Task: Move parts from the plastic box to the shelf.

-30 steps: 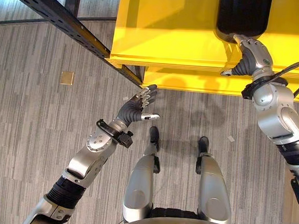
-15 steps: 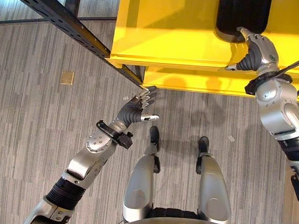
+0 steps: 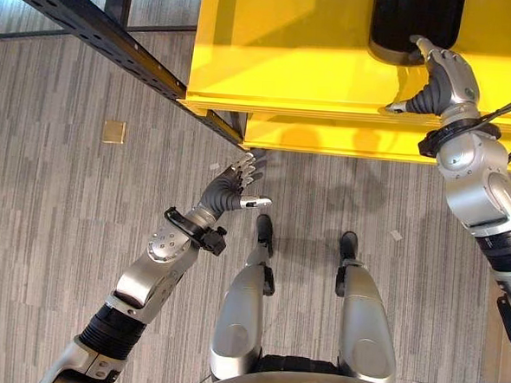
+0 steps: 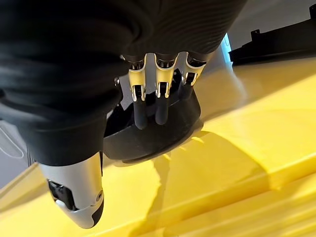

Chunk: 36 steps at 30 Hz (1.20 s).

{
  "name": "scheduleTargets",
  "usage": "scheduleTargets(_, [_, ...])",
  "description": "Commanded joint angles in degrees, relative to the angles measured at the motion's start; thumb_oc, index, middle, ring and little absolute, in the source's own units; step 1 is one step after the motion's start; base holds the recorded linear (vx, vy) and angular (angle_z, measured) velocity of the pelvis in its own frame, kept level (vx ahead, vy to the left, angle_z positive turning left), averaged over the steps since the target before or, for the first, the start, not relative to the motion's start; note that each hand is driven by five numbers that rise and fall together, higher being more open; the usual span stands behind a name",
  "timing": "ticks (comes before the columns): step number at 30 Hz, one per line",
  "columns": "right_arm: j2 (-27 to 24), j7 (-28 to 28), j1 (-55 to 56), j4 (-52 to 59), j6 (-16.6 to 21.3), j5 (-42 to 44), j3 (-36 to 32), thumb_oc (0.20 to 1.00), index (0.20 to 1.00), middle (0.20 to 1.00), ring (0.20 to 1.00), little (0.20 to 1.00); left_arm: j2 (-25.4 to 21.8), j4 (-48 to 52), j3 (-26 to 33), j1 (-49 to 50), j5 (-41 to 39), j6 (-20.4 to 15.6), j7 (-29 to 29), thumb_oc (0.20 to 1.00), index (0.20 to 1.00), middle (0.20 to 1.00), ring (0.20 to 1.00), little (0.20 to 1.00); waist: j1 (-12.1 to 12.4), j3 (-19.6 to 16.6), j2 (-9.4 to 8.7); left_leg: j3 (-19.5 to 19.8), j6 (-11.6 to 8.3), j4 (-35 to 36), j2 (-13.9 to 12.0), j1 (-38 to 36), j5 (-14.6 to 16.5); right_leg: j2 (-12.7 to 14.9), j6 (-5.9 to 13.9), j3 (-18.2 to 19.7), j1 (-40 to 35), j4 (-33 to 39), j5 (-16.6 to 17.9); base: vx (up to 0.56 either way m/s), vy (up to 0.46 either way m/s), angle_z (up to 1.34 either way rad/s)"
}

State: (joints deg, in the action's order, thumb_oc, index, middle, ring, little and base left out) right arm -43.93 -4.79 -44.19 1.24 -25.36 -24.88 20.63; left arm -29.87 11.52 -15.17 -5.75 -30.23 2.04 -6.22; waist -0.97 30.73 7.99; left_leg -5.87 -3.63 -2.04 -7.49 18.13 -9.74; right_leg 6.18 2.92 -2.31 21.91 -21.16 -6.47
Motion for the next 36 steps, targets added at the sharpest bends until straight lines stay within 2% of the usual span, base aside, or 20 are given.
scheduleTargets(1, [-1.8, -2.5, -6.6, 1.1, 2.2, 0.3, -2.4, 1.000, 1.000, 1.000, 1.000, 1.000, -1.2, 1.0, 0.2, 0.9, -0.7, -3.1, -0.2, 1.000, 1.000, 1.000, 1.000, 1.000, -0.3, -1.7, -1.63, 0.9, 0.64, -1.6, 2.9, -2.5, 6.9, -2.4, -0.84, 0.4, -2.2, 3.4, -0.8, 0.00, 0.000, 0.00])
scheduleTargets(17, [-2.8, -6.6, -9.6, -2.6, 1.5, 2.9, -2.9, 1.000, 1.000, 1.000, 1.000, 1.000, -1.2, 0.4, -0.4, 0.9, -0.8, -3.8, -0.3, 1.000, 1.000, 1.000, 1.000, 1.000, -0.2, -1.6, -1.35, 1.0, 0.61, -1.9, 2.9, -2.3, 7.0, -2.1, -0.91, 0.5, -1.9, 3.1, -0.9, 0.00, 0.000, 0.00])
scheduleTargets(19, [-2.8, -7.7, -9.7, -3.0, 2.2, 3.5, -3.1, 1.000, 1.000, 1.000, 1.000, 1.000, -1.1, 0.2, -0.5, 1.0, -0.8, -4.0, -0.2, 1.000, 1.000, 1.000, 1.000, 1.000, -0.2, -1.7, -1.29, 1.0, 0.55, -1.8, 2.8, -2.5, 7.1, -2.1, -0.93, 0.5, -2.0, 3.1, -1.0, 0.00, 0.018, 0.00])
scheduleTargets(20, [-2.9, -11.6, -9.4, -2.3, 4.0, 4.8, -3.9, 1.000, 1.000, 1.000, 1.000, 1.000, -0.8, 0.3, -0.7, 1.3, -0.8, -4.6, 0.0, 1.000, 1.000, 1.000, 1.000, 1.000, -0.4, -1.7, -1.19, 0.9, 0.57, -1.7, 2.8, -2.7, 7.1, -2.1, -0.91, 0.6, -2.2, 3.2, -1.0, 0.01, 0.039, 0.00])
scheduleTargets(21, [-2.9, -12.2, -9.4, -2.3, 4.5, 5.0, -3.9, 1.000, 1.000, 1.000, 1.000, 1.000, -0.8, 0.3, -0.7, 1.3, -0.8, -4.6, 0.0, 1.000, 1.000, 1.000, 1.000, 1.000, -0.4, -1.7, -1.19, 0.9, 0.57, -1.7, 2.8, -2.8, 7.1, -2.1, -0.91, 0.7, -2.2, 3.2, -1.0, 0.00, 0.080, 0.00])
scheduleTargets(22, [-2.6, -16.1, -8.3, 0.0, 8.2, 5.8, -5.9, 1.000, 1.000, 1.000, 1.000, 1.000, -0.8, 0.7, -0.8, 1.5, -1.3, -4.7, 0.8, 1.000, 1.000, 1.000, 1.000, 1.000, -0.9, -1.9, -1.06, 0.6, 0.52, -1.5, 2.8, -3.1, 7.2, -2.0, -0.75, 0.9, -2.4, 3.3, -1.0, 0.00, 0.050, 0.00])
scheduleTargets(24, [-2.6, -16.0, -8.1, 0.3, 8.1, 5.8, -6.2, 1.000, 1.000, 1.000, 1.000, 1.000, -0.8, 0.7, -0.8, 1.6, -1.3, -4.7, 0.8, 1.000, 1.000, 1.000, 1.000, 1.000, -0.9, -1.9, -1.08, 0.6, 0.51, -1.5, 2.8, -3.2, 7.2, -2.0, -0.75, 0.9, -2.4, 3.3, -1.0, 0.00, 0.054, 0.00])
scheduleTargets(25, [-2.3, -17.1, -6.1, 6.0, 9.3, 7.4, -9.3, 1.000, 1.000, 1.000, 1.000, 1.000, -0.4, 1.4, -0.9, 1.7, -1.5, -4.6, 1.7, 1.000, 1.000, 1.000, 1.000, 1.000, -1.7, -2.2, -0.95, 0.2, 0.49, -1.0, 2.7, -3.9, 7.3, -2.1, -0.60, 1.4, -2.7, 3.7, -0.9, -0.01, 0.063, 0.00])
scheduleTargets(32, [-1.0, -15.6, -1.8, 14.1, 10.1, 7.0, -12.2, 1.000, 1.000, 1.000, 1.000, 1.000, -0.2, 2.4, -0.8, 2.6, -2.1, -4.8, 2.4, 1.000, 1.000, 1.000, 1.000, 1.000, -2.7, -2.9, -0.78, -0.2, 0.47, -0.5, 2.7, -5.4, 7.9, -2.1, -0.34, 2.1, -3.9, 4.4, -0.9, -0.01, 0.038, -0.08])
scheduleTargets(34, [-0.8, -13.7, -0.4, 16.2, 11.7, 7.4, -12.3, 1.000, 1.000, 1.000, 1.000, 1.000, -0.1, 2.7, -0.7, 2.8, -2.0, -4.6, 2.4, 1.000, 1.000, 1.000, 1.000, 1.000, -2.9, -3.2, -0.88, -0.4, 0.45, -0.4, 2.7, -5.8, 8.1, -2.2, -0.22, 2.3, -4.3, 4.7, -0.9, 0.00, 0.007, -0.02])
scheduleTargets(36, [-0.4, -8.0, 1.8, 20.4, 12.9, 6.4, -11.9, 1.000, 1.000, 1.000, 1.000, 1.000, -0.1, 3.0, -0.6, 2.9, -2.0, -4.5, 2.8, 1.000, 1.000, 1.000, 1.000, 1.000, -3.2, -3.6, -1.08, -0.6, 0.40, -0.2, 2.5, -6.1, 8.2, -2.1, 0.02, 2.3, -4.7, 4.9, -0.9, -0.01, 0.000, -0.04])
